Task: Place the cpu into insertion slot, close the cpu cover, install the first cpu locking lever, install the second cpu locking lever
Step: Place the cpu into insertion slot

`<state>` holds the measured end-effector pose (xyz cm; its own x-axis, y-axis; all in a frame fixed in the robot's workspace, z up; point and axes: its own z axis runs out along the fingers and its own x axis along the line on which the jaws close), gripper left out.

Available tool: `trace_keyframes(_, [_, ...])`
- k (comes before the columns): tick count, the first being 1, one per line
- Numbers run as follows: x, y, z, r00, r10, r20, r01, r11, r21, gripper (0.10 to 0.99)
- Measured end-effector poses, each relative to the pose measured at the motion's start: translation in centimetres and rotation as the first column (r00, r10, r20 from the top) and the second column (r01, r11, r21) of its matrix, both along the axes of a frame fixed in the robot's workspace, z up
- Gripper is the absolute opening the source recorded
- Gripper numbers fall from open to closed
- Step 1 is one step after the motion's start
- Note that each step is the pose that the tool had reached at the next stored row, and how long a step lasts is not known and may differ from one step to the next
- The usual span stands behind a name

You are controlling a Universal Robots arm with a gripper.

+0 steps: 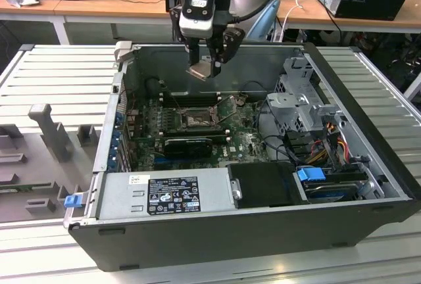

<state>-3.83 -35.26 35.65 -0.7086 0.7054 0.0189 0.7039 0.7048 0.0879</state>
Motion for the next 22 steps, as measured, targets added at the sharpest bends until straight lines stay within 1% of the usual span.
trace_keyframes(3, [0.00, 0.00, 0.00, 0.9993, -0.037, 0.0000, 0.037, 0.9993, 0.000, 0.529])
trace_keyframes(6, [0.00, 0.00, -0.01, 0.9971, -0.076, -0.0001, 0.076, 0.9971, 0.000, 0.529])
trace_keyframes(11, [0.00, 0.00, -0.02, 0.9903, -0.139, 0.0000, 0.139, 0.9903, 0.000, 0.529])
trace_keyframes(13, [0.00, 0.00, -0.02, 0.9861, -0.166, 0.0000, 0.166, 0.9861, 0.000, 0.529])
trace_keyframes(15, [0.00, 0.00, -0.02, 0.9792, -0.203, 0.0000, 0.203, 0.9792, 0.000, 0.529])
trace_keyframes(18, [0.00, 0.00, -0.03, 0.9716, -0.236, 0.0000, 0.236, 0.9716, 0.000, 0.529])
trace_keyframes(22, [0.00, 0.00, -0.04, 0.9583, -0.286, 0.0000, 0.286, 0.9583, 0.000, 0.529])
